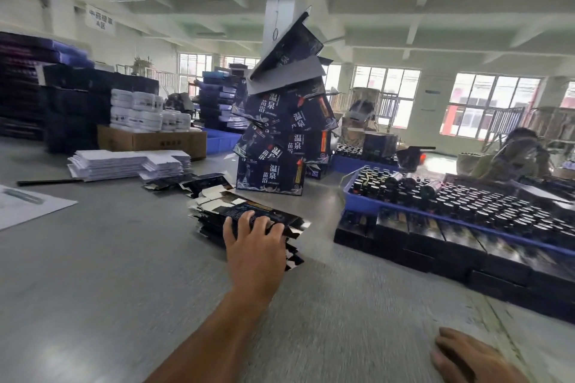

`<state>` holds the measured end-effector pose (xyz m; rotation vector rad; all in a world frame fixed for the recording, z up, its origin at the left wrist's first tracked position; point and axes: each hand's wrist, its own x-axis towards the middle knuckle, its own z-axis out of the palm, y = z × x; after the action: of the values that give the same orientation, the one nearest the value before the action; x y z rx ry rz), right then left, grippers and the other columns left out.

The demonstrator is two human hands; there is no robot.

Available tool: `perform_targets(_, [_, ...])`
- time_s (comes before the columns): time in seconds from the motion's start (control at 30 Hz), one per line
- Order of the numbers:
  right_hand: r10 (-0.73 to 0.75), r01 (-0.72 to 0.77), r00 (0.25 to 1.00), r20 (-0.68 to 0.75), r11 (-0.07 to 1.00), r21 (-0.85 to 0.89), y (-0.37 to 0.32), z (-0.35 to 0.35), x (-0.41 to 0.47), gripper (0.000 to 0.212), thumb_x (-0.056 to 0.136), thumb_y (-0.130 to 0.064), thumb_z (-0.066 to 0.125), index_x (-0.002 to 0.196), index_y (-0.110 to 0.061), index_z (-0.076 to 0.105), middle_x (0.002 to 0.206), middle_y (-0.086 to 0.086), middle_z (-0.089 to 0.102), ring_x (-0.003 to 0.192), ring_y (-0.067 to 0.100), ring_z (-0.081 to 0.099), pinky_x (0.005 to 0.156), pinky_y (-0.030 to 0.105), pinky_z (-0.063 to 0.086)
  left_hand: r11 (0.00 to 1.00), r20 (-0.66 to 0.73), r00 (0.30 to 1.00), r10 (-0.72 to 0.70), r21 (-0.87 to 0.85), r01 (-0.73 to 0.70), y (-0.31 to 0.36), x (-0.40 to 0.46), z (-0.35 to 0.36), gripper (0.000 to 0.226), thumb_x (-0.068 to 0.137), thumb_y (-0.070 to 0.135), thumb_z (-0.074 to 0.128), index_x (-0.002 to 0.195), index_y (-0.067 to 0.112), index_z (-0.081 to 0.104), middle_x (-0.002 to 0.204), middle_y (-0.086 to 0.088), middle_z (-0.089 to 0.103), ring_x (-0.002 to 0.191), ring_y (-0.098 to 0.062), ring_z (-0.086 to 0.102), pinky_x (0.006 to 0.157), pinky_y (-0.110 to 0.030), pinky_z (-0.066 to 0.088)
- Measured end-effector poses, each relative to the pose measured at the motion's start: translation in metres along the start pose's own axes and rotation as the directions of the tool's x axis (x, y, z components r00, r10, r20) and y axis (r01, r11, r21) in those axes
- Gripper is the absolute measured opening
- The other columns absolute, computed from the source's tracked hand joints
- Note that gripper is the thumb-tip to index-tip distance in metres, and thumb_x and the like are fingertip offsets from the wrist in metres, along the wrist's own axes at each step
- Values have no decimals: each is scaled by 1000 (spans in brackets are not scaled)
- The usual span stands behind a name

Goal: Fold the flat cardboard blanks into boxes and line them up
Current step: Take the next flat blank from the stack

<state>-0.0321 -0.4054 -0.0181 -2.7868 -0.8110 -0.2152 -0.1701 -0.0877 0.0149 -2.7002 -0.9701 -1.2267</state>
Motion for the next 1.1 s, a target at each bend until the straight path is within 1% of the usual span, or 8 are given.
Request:
perform_targets(0.2, [-286,296,954,-87,942,158,16,13,-7,48,90,-73,43,134,-55,50,145,-36,39,138,-9,36,118,13,14,942,-213,921,326,-4,-335,34,-8,-13,30,68,20,90,94,25,78,97,-1,73,110,-31,65,103,-62,42])
perform_targets(0.37, [-47,73,986,-162,984,161,-9,9,-27,23,75,-33,87,97,-31,81,116,-8,74,110,13,67,108,27,40,888,-201,871,448,-10,-459,46,-15,-23,35,66,24,92,98,26,78,90,2,71,91,-21,68,98,-57,50])
perform_targets(0.47, [38,17,983,-180,955,297,-32,-7,-40,26,76,-24,87,78,-46,72,95,-18,76,93,2,68,97,10,41,800,-235,786,573,-49,-598,63,-28,-32,25,79,29,82,102,26,75,89,4,70,84,-16,68,88,-47,57])
perform_targets(0.67, [343,-227,939,41,525,820,-35,-59,-42,34,92,-42,66,102,-14,81,103,9,76,98,25,66,97,35,43,557,-191,707,681,-491,-669,116,-78,-46,18,97,40,58,90,24,63,81,8,66,72,-9,58,66,-28,56])
perform_targets(0.77, [278,-271,946,165,403,874,-38,-61,-60,15,80,-37,75,83,-25,83,84,1,79,74,12,74,68,16,54,440,-285,574,768,-417,-796,123,-84,-51,15,94,36,67,97,25,57,84,8,61,74,-8,51,59,-26,52])
perform_targets(0.83, [180,-243,963,199,268,932,-36,-52,-71,11,86,-17,72,92,-16,81,89,11,79,78,21,76,64,24,59,403,-227,503,834,-372,-836,123,-89,-45,33,92,46,63,120,28,58,111,3,63,97,-14,57,75,-31,56])
perform_targets(0.93, [164,-215,967,194,120,969,-29,-44,-74,19,93,-6,62,107,-10,75,103,19,76,96,35,74,76,41,63,584,118,590,799,-382,-716,119,-90,-30,96,80,83,40,156,32,12,163,-10,24,148,-27,27,119,-45,28])
perform_targets(1.1, [115,-239,968,221,183,954,-22,-43,-77,20,97,-13,62,113,-17,74,105,13,77,93,29,75,76,39,62,681,352,583,732,-411,-607,108,-78,-17,130,59,105,28,153,33,-24,166,8,-12,151,-10,-17,123,-33,-10])
